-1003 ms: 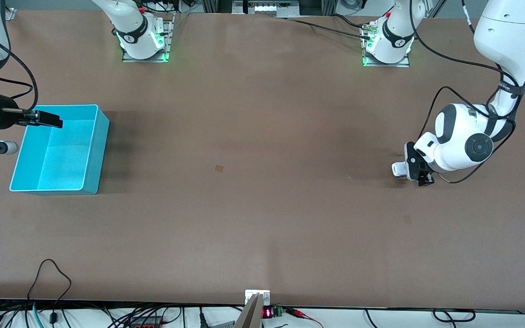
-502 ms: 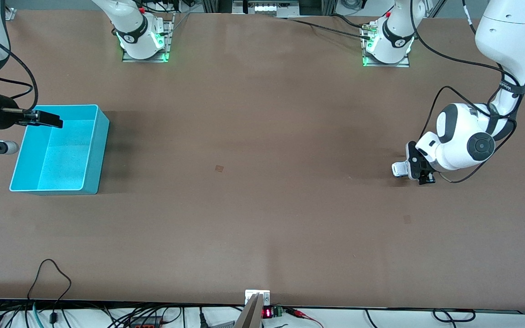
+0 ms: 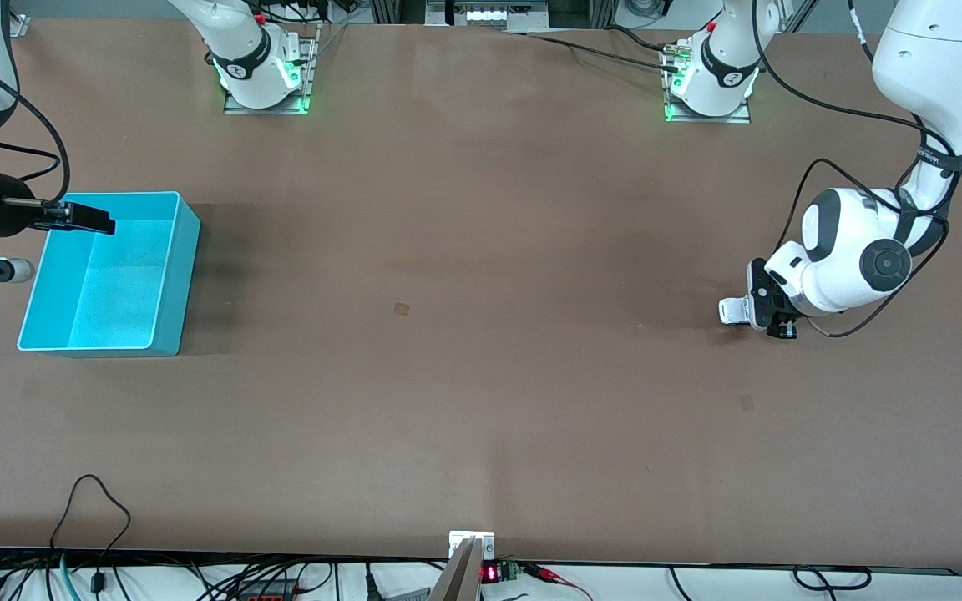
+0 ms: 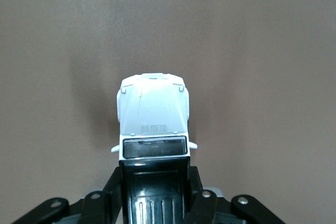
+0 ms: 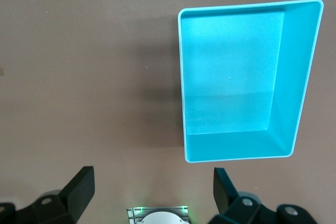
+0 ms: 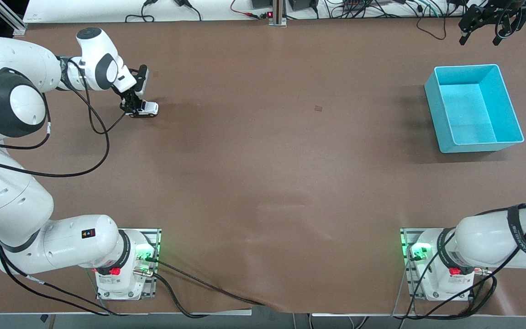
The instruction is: Wind and store white jeep toy
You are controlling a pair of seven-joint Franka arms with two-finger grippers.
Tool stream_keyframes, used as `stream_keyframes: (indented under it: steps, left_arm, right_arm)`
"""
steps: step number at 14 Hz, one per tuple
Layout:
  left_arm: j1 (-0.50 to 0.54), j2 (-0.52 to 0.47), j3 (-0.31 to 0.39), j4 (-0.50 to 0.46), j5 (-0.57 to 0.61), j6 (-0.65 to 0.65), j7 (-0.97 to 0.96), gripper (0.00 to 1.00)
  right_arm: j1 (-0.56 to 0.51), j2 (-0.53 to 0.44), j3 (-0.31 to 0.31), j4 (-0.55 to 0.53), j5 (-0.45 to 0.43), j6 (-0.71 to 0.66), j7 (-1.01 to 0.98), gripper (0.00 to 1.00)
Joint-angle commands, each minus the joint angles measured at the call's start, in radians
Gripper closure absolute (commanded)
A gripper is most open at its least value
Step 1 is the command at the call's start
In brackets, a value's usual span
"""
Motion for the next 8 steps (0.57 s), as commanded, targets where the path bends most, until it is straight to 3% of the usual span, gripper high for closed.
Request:
stream_keyframes:
  steps: [1,8]
  left_arm:
    - [0.018,-0.068,-0.023,-0.056,0.023,0.007,0.036,0.7]
    - [0.032,-0.043,-0.023,-0.055,0.023,0.029,-0.074,0.76]
  right_arm:
    - [-0.006,0.002,0.002,0.008,0.012,-0.014,-0.014,0.0]
    - [-0.006,0.002,0.002,0.008,0.012,-0.014,-0.015,0.0]
